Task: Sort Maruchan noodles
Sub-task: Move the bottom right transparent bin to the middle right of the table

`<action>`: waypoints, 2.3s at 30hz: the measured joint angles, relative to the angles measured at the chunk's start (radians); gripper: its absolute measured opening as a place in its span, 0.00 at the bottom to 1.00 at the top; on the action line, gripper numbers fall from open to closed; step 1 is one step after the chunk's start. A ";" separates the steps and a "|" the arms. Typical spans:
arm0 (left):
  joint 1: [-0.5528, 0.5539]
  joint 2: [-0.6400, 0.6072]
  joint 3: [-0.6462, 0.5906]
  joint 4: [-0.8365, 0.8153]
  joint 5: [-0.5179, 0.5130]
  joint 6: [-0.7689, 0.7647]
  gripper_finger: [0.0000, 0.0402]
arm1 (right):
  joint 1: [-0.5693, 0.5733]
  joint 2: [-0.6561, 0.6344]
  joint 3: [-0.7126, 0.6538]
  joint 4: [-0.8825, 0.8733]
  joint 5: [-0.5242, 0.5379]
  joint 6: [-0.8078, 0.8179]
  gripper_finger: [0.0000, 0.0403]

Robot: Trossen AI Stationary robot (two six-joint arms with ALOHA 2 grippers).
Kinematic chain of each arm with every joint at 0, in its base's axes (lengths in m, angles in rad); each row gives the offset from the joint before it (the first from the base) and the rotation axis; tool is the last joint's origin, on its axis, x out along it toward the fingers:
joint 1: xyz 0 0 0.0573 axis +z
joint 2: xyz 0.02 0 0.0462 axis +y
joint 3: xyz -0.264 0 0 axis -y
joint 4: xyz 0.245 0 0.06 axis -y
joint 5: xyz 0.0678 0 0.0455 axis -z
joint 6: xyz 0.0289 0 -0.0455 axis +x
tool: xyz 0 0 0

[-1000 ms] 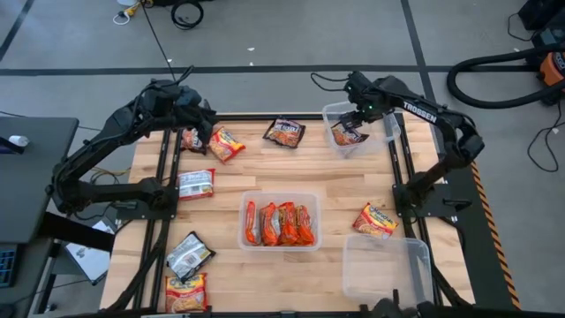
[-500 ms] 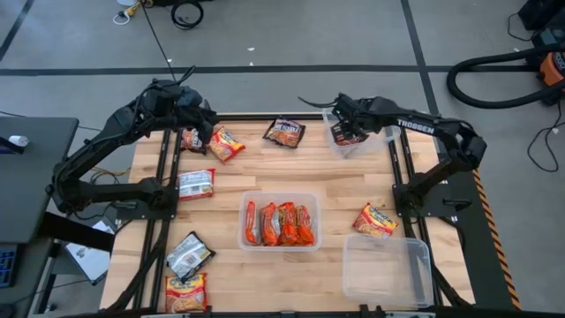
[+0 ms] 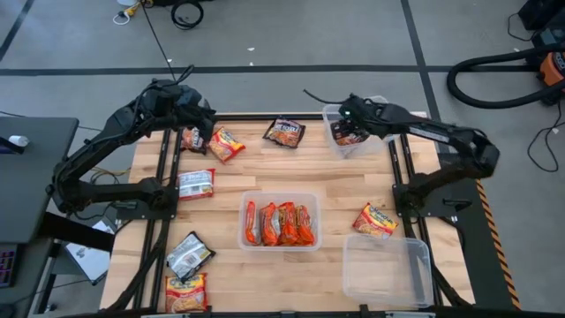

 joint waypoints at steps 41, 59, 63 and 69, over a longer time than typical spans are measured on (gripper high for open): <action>0.000 0.000 0.000 0.143 0.135 0.246 0.37 | 1.214 0.092 0.060 -0.504 -0.533 0.255 0.60; 0.000 -0.008 0.000 0.104 0.135 0.303 0.37 | 1.099 0.158 0.060 -0.696 -0.296 0.017 0.60; 0.000 -0.008 0.000 0.105 0.135 0.303 0.37 | 1.034 0.159 0.060 -0.692 -0.204 -0.064 0.60; 0.000 -0.008 0.000 0.105 0.135 0.303 0.37 | 0.926 0.159 0.060 -0.692 -0.083 -0.169 0.60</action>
